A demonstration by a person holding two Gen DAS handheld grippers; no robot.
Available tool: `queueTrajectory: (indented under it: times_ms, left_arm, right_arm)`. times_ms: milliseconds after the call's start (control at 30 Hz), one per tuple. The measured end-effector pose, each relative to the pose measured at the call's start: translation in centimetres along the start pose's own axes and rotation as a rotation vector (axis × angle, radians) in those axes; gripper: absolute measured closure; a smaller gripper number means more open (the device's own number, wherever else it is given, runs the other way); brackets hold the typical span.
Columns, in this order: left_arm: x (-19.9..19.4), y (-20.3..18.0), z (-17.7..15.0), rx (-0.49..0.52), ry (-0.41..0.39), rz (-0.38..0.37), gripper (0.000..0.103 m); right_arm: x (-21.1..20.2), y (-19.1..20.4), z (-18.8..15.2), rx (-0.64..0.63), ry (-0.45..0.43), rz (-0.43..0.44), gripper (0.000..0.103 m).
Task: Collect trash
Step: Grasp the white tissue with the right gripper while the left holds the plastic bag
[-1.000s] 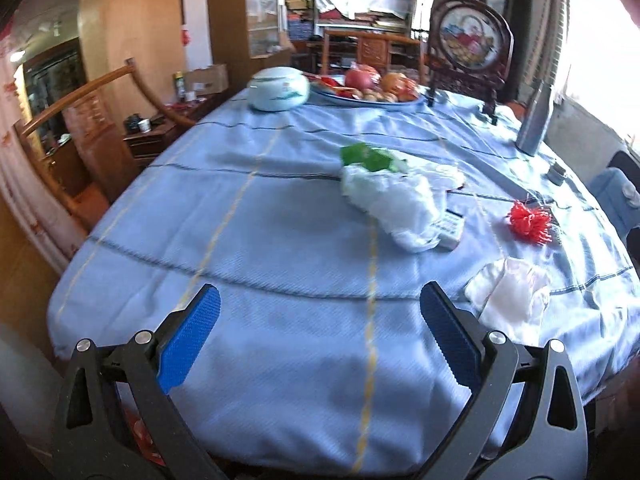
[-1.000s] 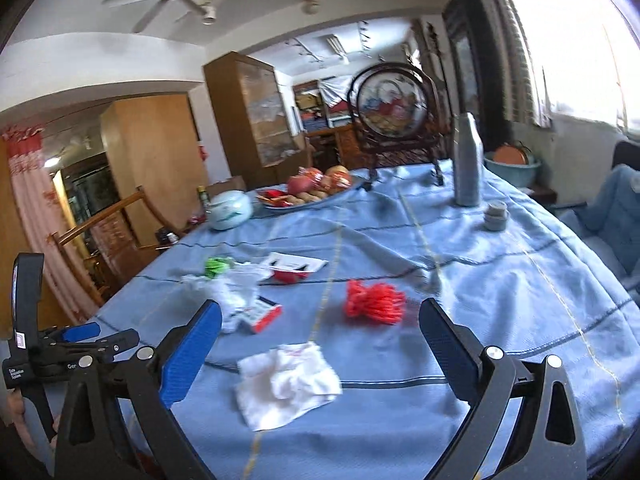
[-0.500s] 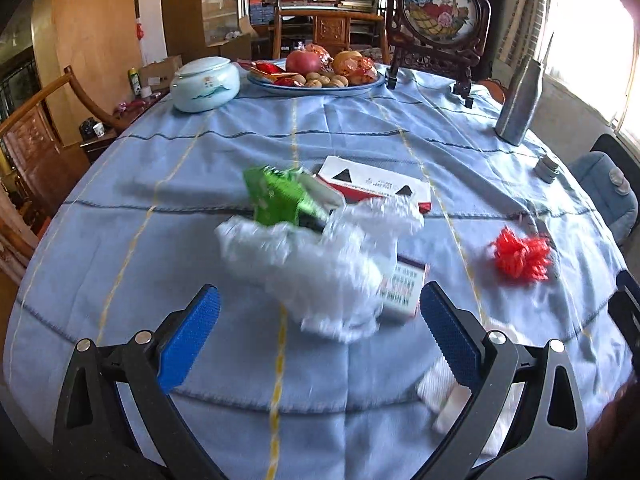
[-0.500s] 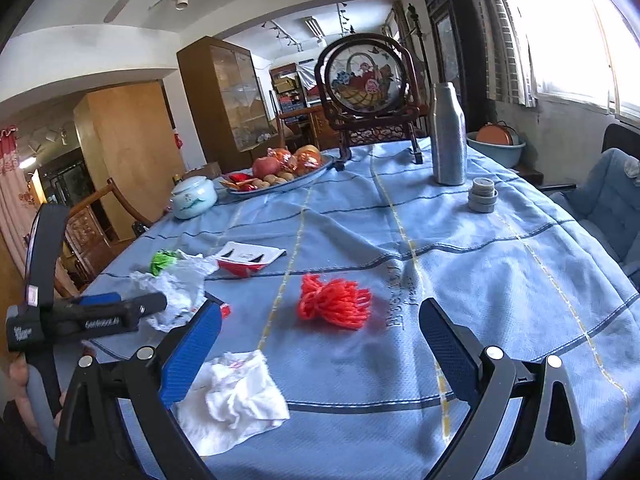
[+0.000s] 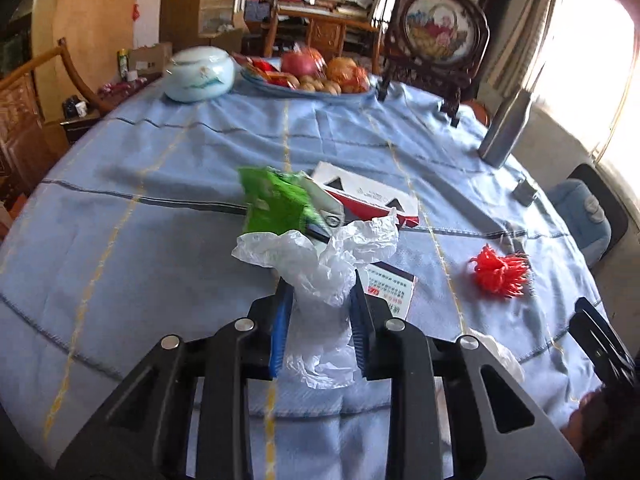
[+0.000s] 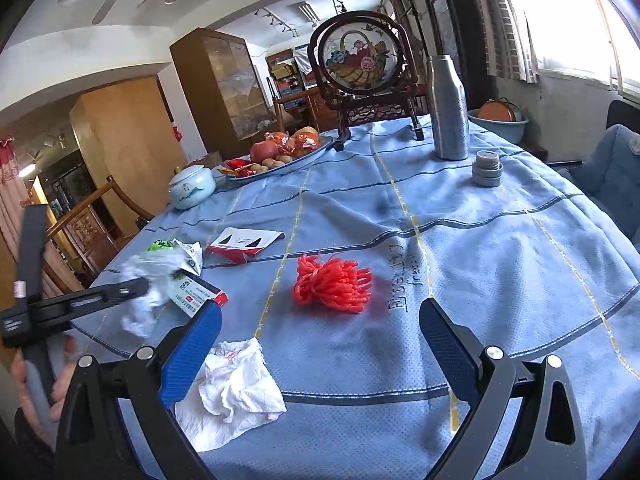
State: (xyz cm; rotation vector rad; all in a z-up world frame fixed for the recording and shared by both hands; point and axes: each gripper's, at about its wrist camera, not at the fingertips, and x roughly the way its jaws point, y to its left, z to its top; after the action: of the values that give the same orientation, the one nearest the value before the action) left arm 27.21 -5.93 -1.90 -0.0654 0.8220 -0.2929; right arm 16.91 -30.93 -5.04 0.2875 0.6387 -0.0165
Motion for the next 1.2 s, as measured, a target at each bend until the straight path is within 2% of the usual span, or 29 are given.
queueTrajectory:
  times_ms: [167, 300, 467, 633, 700, 867, 1033, 1100, 1133, 1167, 1200]
  left_arm:
    - [-3.9, 2.1, -1.2, -0.012, -0.059, 0.045, 0.075]
    - [-5.2, 3.7, -2.5, -0.029, -0.073, 0.084, 0.074]
    - [-5.8, 5.3, -3.4, -0.052, -0.078, 0.086, 0.074]
    - [-5.9, 6.3, -3.8, -0.081, -0.077, 0.071, 0.074]
    - [-5.8, 6.6, -3.8, -0.086, -0.073, 0.067, 0.074]
    - [-5.6, 6.9, -4.1, -0.09, -0.068, 0.067, 0.074]
    - [-5.2, 7.2, -4.2, -0.1, -0.059, 0.067, 0.074]
    - [-4.9, 7.3, -4.2, -0.1, -0.052, 0.067, 0.074]
    - [-4.8, 7.3, -4.3, -0.099, -0.047, 0.068, 0.074]
    - [-4.7, 7.2, -4.3, -0.099, -0.043, 0.07, 0.074]
    - [-4.6, 7.2, -4.4, -0.098, -0.038, 0.071, 0.074]
  right_arm:
    - [0.2, 0.6, -0.1, -0.027, 0.011, -0.008, 0.006]
    - [0.1, 1.7, -0.5, -0.063, 0.011, -0.032, 0.006]
    - [0.0, 4.3, -1.6, -0.126, 0.05, 0.003, 0.006]
    - [0.5, 6.9, -2.9, -0.201, 0.095, -0.004, 0.006]
    - [1.0, 7.3, -3.2, -0.217, 0.114, -0.016, 0.007]
    - [2.4, 7.5, -3.7, -0.208, 0.175, -0.026, 0.018]
    - [2.9, 7.4, -3.9, -0.2, 0.195, -0.034, 0.02]
    - [3.1, 7.5, -4.0, -0.208, 0.201, -0.04, 0.026]
    - [3.2, 7.6, -4.1, -0.212, 0.206, -0.044, 0.034]
    - [3.4, 7.7, -4.2, -0.22, 0.216, -0.046, 0.051]
    - [3.6, 7.7, -4.3, -0.223, 0.228, -0.044, 0.063]
